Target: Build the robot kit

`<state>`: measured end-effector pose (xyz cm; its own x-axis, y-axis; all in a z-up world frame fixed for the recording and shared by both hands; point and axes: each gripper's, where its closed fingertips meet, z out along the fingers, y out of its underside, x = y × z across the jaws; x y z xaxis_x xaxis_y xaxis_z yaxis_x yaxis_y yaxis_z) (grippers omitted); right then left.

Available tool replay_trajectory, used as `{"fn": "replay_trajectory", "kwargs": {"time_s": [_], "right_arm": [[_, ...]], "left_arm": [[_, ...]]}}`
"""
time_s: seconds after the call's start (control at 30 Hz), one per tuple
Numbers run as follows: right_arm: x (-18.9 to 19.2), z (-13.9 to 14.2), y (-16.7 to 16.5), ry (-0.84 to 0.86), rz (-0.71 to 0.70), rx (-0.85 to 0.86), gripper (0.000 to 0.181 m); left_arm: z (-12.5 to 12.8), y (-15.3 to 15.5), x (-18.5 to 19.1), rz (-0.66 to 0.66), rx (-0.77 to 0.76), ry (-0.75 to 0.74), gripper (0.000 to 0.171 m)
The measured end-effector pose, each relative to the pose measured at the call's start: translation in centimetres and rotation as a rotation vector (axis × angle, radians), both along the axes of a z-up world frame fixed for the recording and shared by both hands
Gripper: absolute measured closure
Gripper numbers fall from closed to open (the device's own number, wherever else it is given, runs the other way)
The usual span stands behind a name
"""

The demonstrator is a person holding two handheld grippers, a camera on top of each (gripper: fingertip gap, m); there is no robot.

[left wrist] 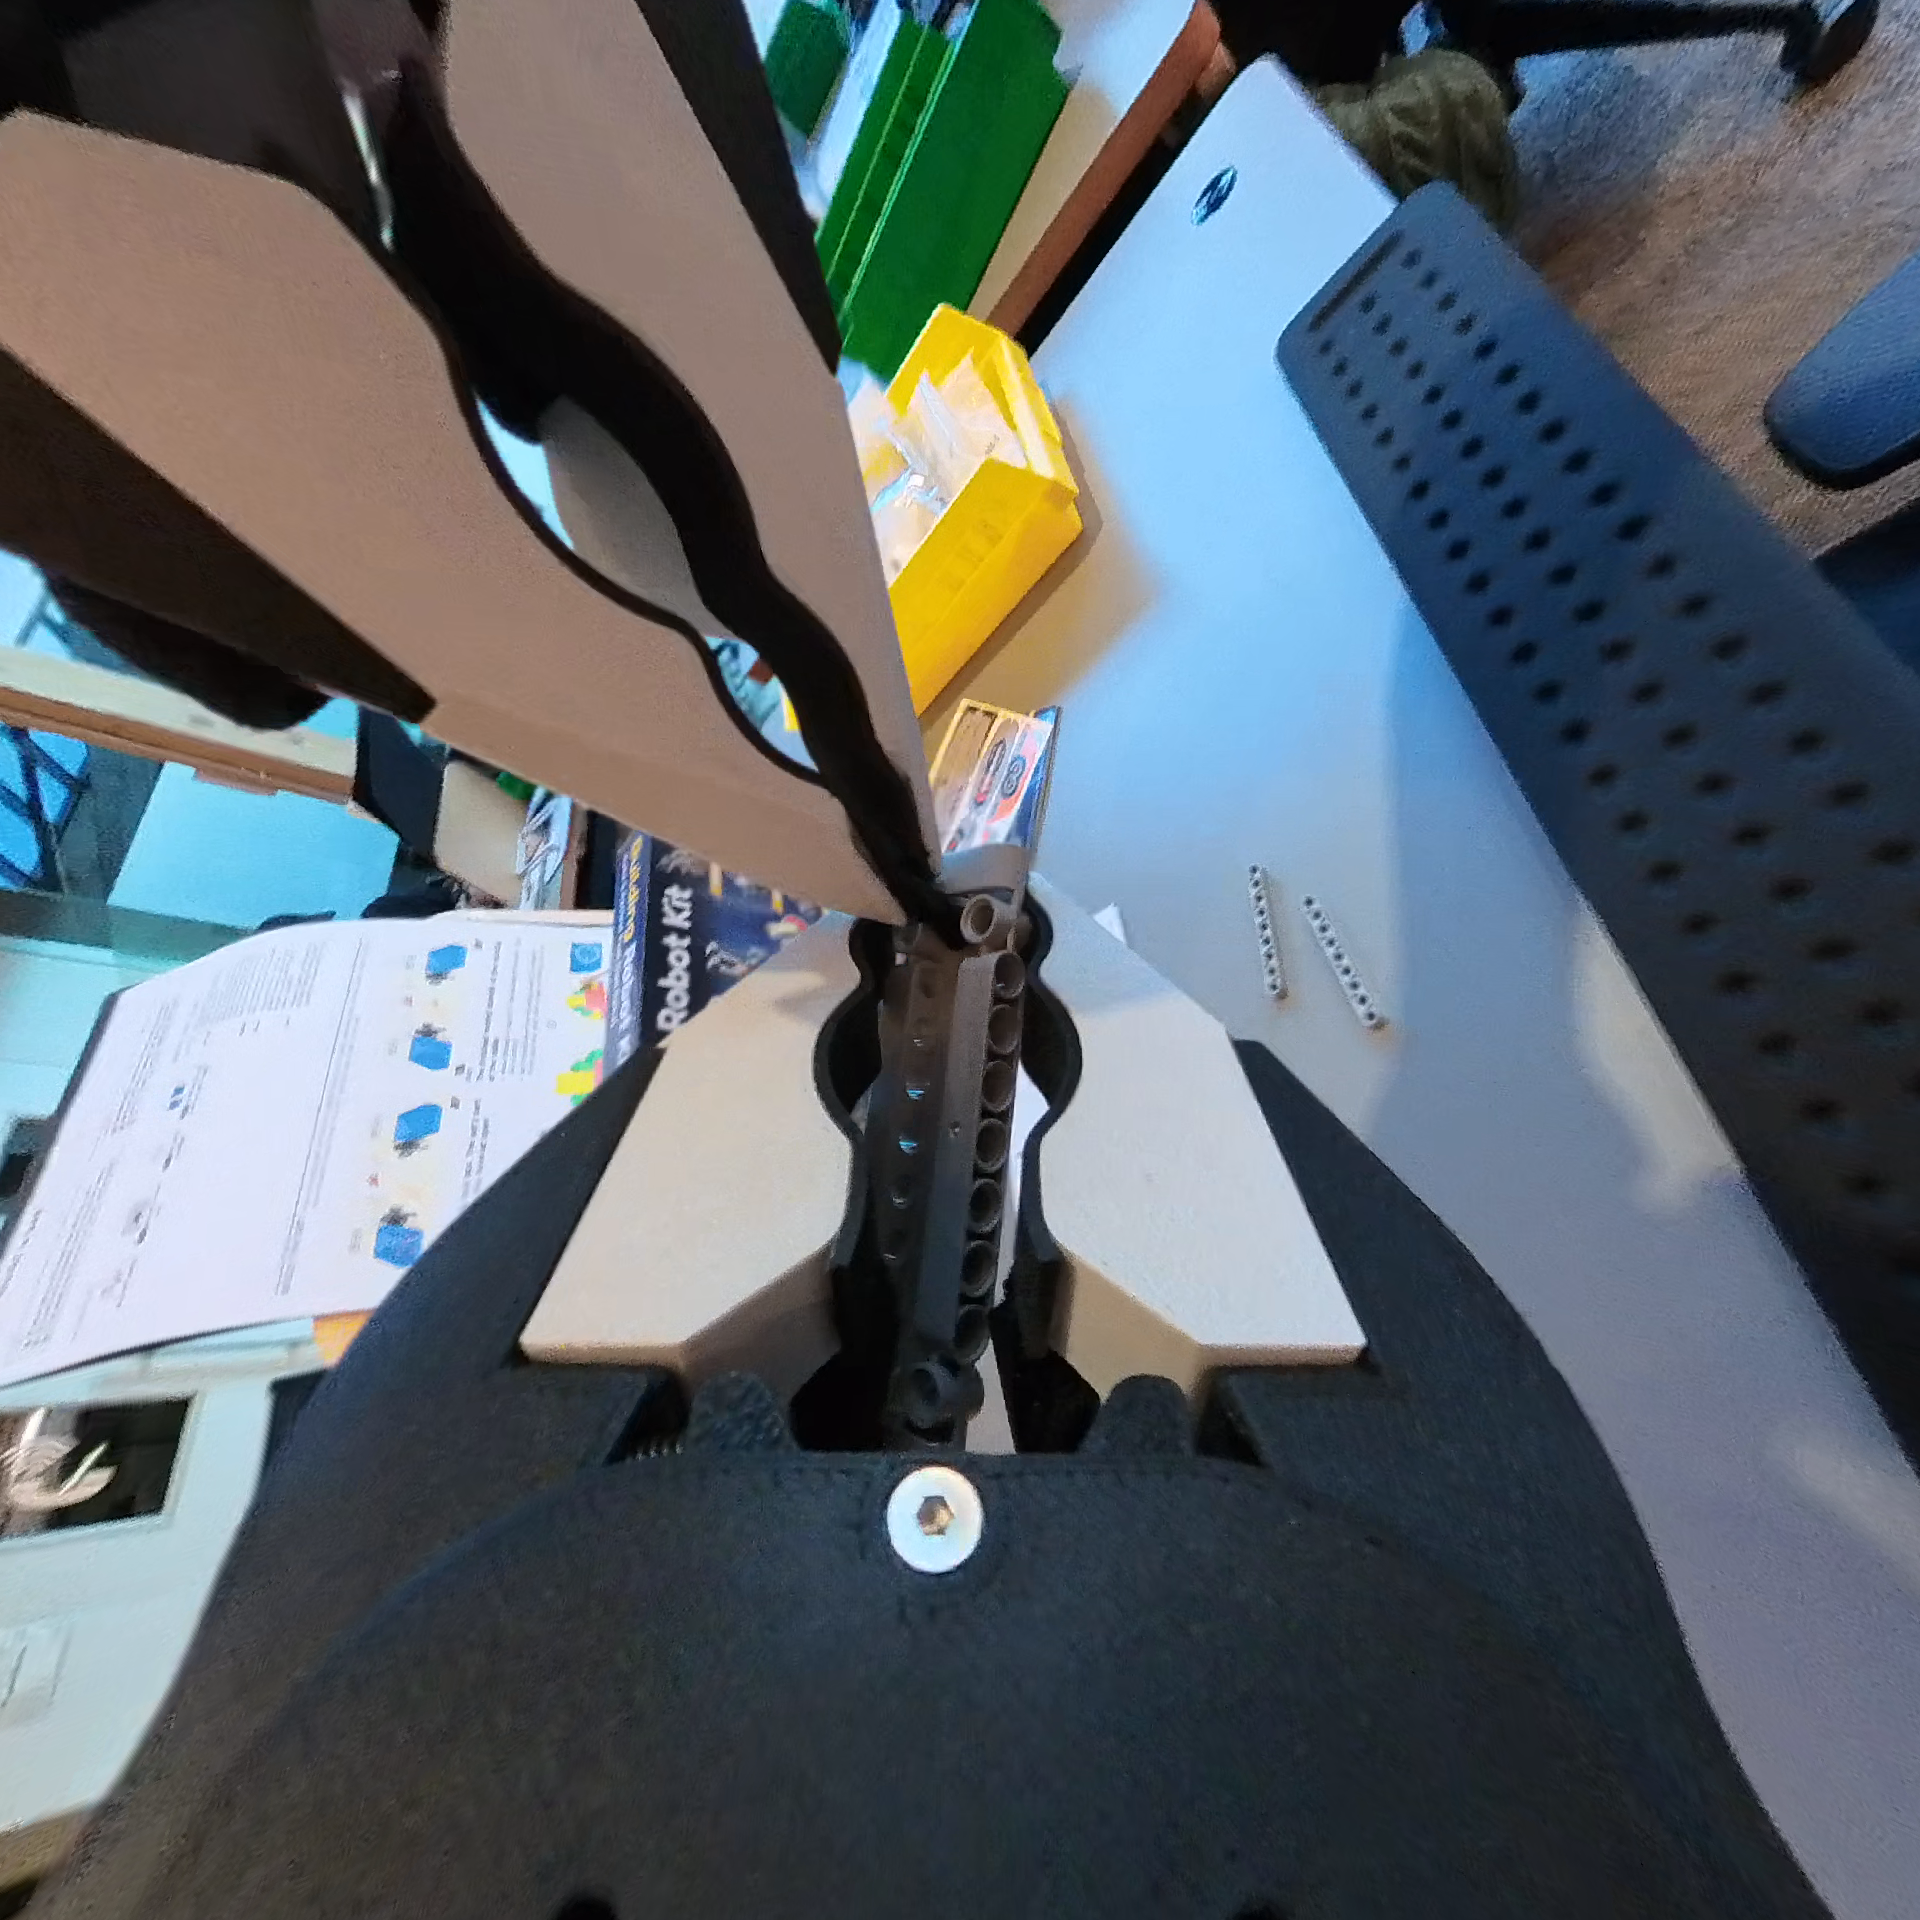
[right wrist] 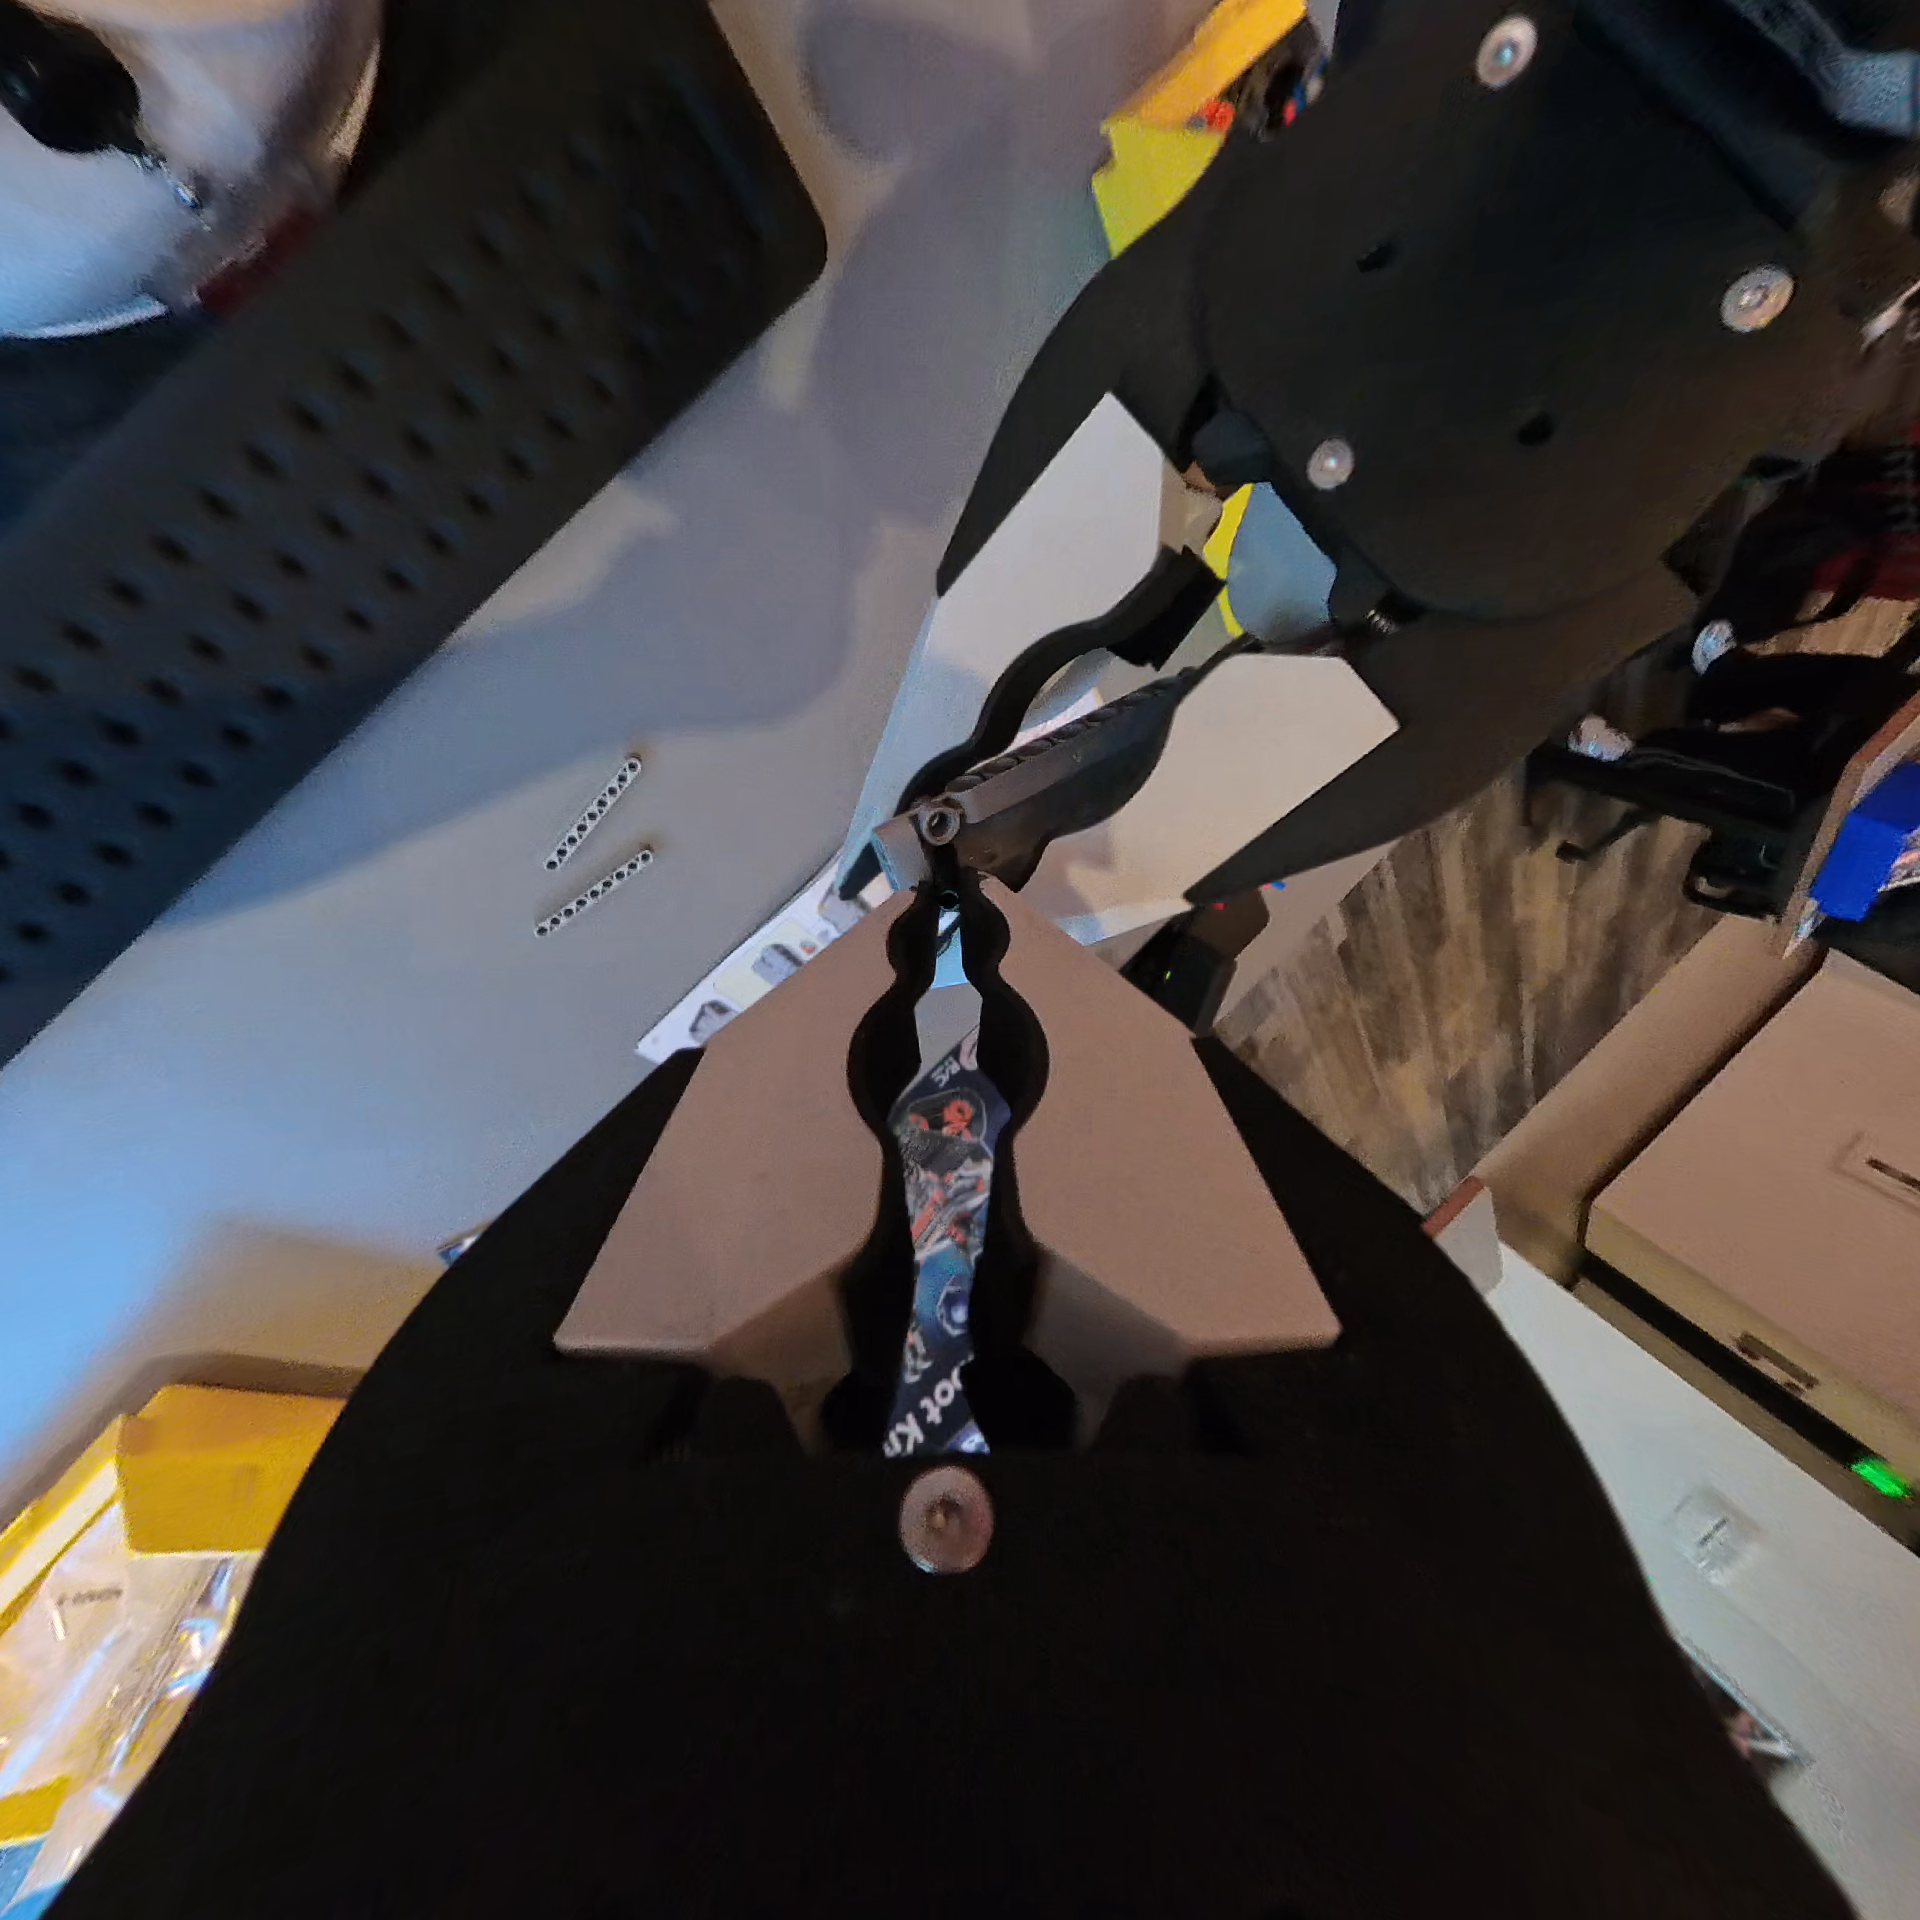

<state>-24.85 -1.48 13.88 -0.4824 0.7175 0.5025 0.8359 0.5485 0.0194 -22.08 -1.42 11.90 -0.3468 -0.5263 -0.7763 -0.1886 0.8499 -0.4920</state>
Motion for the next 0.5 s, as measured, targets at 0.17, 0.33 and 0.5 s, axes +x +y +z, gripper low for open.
{"fn": "replay_trajectory", "kwargs": {"time_s": [0.17,0.33,0.5], "right_arm": [[1.2,-0.6,1.0,-0.003,-0.029,-0.029,0.177],[1.6,-1.0,1.3,0.004,-0.044,-0.055,0.177],[1.7,-1.3,1.0,-0.006,-0.051,-0.087,0.177]], "left_arm": [[-0.5,1.5,1.1,0.083,0.066,0.014,0.152],[-1.0,2.0,1.5,0.107,0.083,0.039,0.152],[-1.2,1.7,1.5,0.107,0.100,0.061,0.152]]}}
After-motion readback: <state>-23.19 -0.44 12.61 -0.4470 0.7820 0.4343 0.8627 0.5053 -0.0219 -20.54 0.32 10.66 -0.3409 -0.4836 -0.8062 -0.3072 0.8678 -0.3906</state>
